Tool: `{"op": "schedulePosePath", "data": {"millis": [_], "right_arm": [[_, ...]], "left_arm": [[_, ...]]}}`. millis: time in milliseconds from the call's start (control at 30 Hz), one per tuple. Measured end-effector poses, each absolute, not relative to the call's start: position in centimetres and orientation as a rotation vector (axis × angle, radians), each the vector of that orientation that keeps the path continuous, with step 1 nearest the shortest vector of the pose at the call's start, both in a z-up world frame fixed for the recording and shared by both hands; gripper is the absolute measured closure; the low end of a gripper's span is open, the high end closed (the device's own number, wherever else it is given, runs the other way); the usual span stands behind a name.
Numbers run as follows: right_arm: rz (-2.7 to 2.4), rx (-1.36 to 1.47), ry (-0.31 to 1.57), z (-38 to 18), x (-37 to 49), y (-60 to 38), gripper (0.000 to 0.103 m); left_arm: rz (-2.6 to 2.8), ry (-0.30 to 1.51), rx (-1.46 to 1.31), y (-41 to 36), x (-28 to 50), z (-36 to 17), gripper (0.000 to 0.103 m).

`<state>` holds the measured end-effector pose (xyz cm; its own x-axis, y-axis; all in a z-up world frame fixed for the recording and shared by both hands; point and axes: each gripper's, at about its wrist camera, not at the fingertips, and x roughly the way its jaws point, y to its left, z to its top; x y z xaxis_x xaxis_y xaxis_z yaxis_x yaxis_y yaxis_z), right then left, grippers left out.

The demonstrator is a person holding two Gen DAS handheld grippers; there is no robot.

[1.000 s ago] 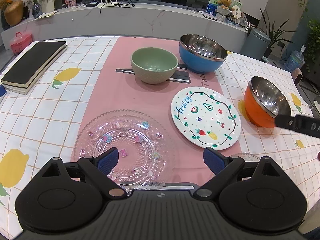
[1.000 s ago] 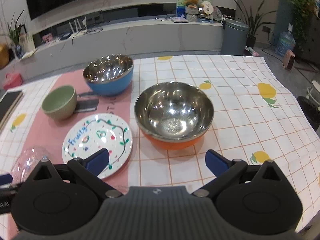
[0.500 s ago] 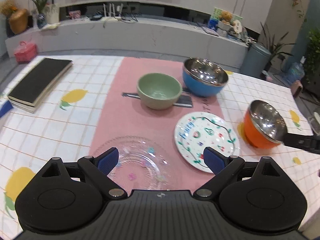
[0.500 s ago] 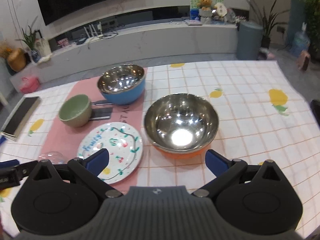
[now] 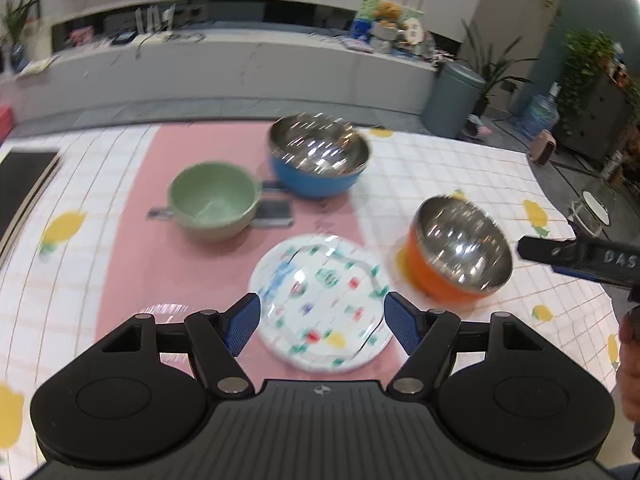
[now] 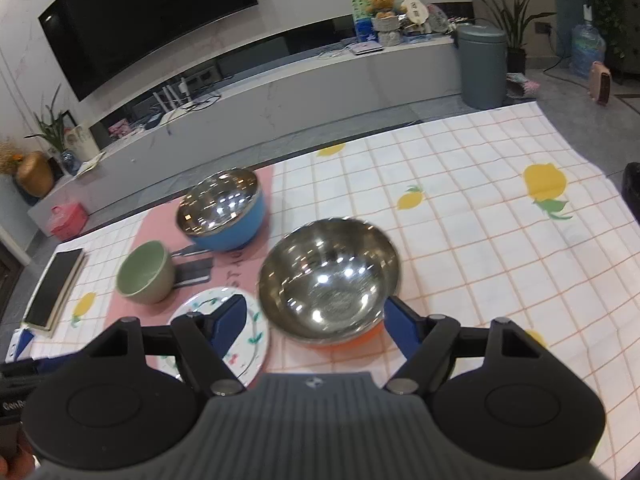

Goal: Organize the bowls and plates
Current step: 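Reach the left gripper to the orange bowl rim while the right gripper grips it too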

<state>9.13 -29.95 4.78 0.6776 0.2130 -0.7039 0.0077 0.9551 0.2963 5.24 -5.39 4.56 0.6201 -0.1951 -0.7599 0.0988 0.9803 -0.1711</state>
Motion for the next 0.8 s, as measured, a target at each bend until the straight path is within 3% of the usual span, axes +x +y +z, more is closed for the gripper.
{"op": "schedulePosePath", "data": {"millis": [167,400,533,800], "right_arm": [[0.101,0.283,0.827,4.4,10.8,-30.0,0.038],[0.049,0.225,0.850,2.5,13.2,-29.7,0.046],[0.022,0.240,0.875,1.4,14.5,-30.6,0.056],[-0.028,0.332,0.897,0.3,16.0,-32.3,0.056]], "left_arm": [[-0.231,0.880,-0.082,-7.7,8.8,4.0,0.020],[-0.305,0.915,-0.164,-8.6,12.5,1.9,0.038],[-0.346,0.917,-0.130,-10.2,13.2,1.1,0.039],[-0.301,0.938,-0.149,-12.4,14.6,0.4,0.039]]}}
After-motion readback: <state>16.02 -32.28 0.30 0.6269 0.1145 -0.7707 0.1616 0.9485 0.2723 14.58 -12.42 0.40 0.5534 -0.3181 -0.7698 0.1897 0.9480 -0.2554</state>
